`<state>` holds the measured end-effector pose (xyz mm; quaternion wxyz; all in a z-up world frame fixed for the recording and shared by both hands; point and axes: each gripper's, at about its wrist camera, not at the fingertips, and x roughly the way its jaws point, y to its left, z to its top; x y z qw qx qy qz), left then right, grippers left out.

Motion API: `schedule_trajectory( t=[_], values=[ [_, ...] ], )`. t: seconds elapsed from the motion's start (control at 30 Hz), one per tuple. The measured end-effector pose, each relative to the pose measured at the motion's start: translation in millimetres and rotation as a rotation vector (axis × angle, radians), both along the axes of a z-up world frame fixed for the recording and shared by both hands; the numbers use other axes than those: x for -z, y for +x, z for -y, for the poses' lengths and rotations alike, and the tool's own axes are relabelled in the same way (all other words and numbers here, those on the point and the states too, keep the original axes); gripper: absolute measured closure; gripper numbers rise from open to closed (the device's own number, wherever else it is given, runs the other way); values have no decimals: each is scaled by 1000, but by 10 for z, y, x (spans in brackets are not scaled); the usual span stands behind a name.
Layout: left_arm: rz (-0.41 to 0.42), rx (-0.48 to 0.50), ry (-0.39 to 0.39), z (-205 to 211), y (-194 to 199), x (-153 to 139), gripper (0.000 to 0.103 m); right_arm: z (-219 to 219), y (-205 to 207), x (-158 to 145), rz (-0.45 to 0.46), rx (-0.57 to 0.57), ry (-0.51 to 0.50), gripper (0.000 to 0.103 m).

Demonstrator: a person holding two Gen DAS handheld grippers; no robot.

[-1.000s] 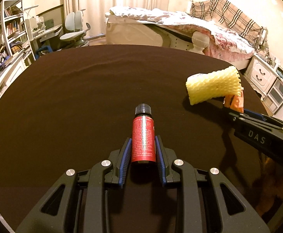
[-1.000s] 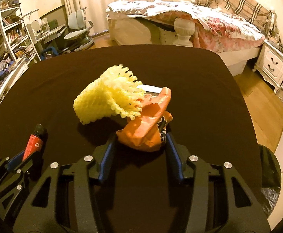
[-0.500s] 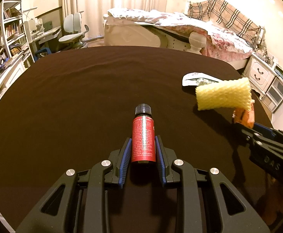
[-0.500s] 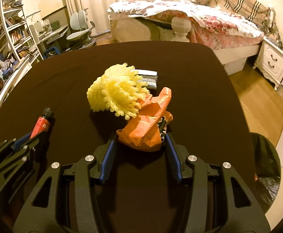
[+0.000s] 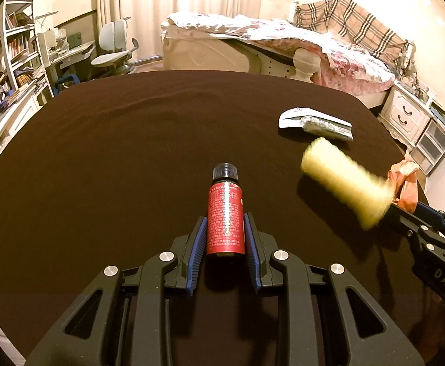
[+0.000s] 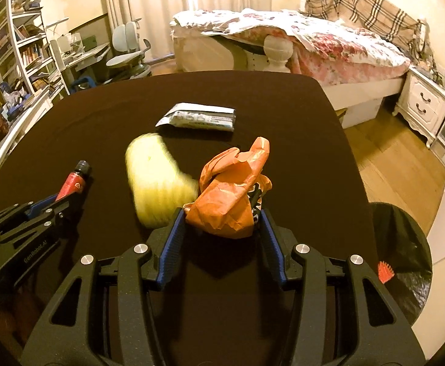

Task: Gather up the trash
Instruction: 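Carry the red can and orange bag over the bin with both tools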

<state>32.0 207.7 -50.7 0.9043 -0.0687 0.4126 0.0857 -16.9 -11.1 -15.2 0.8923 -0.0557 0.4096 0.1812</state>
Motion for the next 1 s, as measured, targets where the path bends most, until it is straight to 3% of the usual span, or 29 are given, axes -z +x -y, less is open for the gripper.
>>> schedule_trajectory(
  t=[0.53, 1.0],
  values=[
    [35, 29, -3, 292, -216, -96, 76, 362, -231, -92, 19, 48, 38, 55],
    [77, 117, -4, 764, -306, -267, 76, 775, -394, -182, 37, 120, 76, 55]
  ],
)
